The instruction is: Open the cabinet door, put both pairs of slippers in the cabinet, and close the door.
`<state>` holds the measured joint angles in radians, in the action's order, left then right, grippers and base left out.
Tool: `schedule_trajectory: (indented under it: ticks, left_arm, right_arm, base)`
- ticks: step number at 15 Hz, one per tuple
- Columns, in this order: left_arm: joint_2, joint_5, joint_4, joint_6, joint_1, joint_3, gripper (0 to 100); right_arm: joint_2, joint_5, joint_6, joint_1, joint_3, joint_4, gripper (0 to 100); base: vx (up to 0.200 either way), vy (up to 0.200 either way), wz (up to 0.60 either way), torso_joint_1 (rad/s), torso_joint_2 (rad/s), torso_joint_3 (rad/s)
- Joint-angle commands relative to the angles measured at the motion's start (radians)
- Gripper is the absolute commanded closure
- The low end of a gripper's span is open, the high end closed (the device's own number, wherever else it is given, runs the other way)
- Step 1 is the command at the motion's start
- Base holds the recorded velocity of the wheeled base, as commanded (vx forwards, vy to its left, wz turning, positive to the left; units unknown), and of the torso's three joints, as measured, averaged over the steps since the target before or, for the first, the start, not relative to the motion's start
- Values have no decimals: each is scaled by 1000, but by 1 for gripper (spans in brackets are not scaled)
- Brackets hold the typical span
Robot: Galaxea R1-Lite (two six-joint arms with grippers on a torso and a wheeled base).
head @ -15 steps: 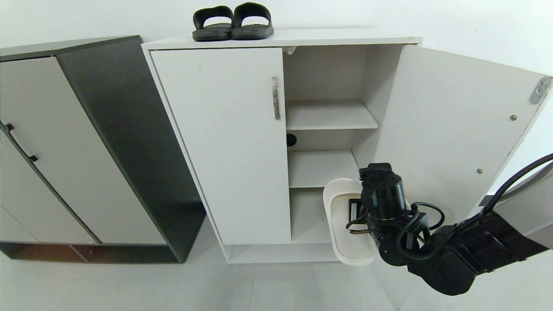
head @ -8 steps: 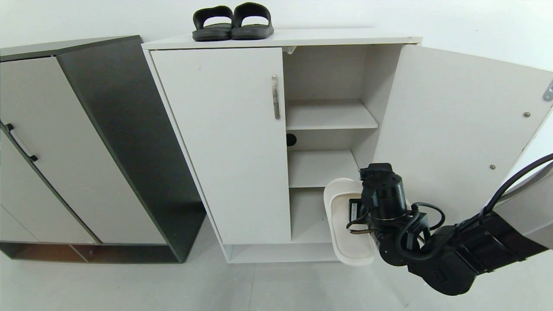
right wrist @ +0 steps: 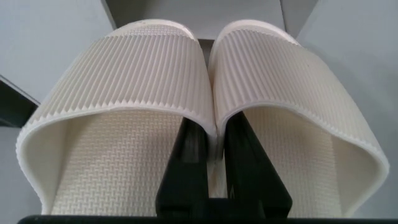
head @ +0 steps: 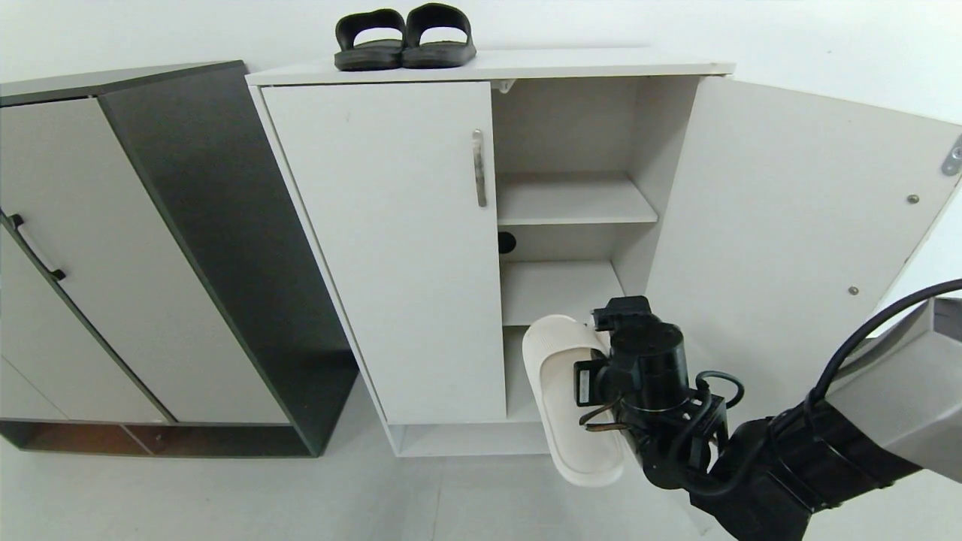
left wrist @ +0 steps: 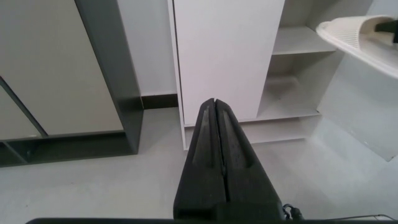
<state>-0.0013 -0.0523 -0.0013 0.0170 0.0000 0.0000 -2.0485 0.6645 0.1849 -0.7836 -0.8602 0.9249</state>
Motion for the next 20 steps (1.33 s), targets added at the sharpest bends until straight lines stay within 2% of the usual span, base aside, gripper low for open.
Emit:
schedule_trajectory:
  ticks: [1, 8, 11, 13, 19, 20]
  left_arm:
    - [1, 0, 0, 0, 0, 0, 100]
    - [1, 0, 0, 0, 0, 0, 100]
    - [1, 0, 0, 0, 0, 0, 100]
    - [1, 0, 0, 0, 0, 0, 100]
    - [1, 0, 0, 0, 0, 0, 100]
    - [1, 0, 0, 0, 0, 0, 100]
  right_arm:
    - [-30, -3, -5, 0, -10, 8, 100]
    - [-79, -26, -42, 21, -85, 51, 100]
    - [-90, -23, -168, 21, -48, 261, 100]
    - [-110, -25, -208, 21, -45, 353, 100]
    - [-121, -23, -208, 21, -53, 350, 100]
    - [-121, -22, -208, 21, -60, 347, 100]
  base:
    - [0, 0, 0, -7, 2, -90]
    - [0, 0, 0, 4, 2, -182]
    - [0, 0, 0, 5, -1, -196]
    - [0, 0, 0, 7, 2, -122]
    - [0, 0, 0, 0, 0, 0]
    - [0, -200, 0, 2, 2, 2]
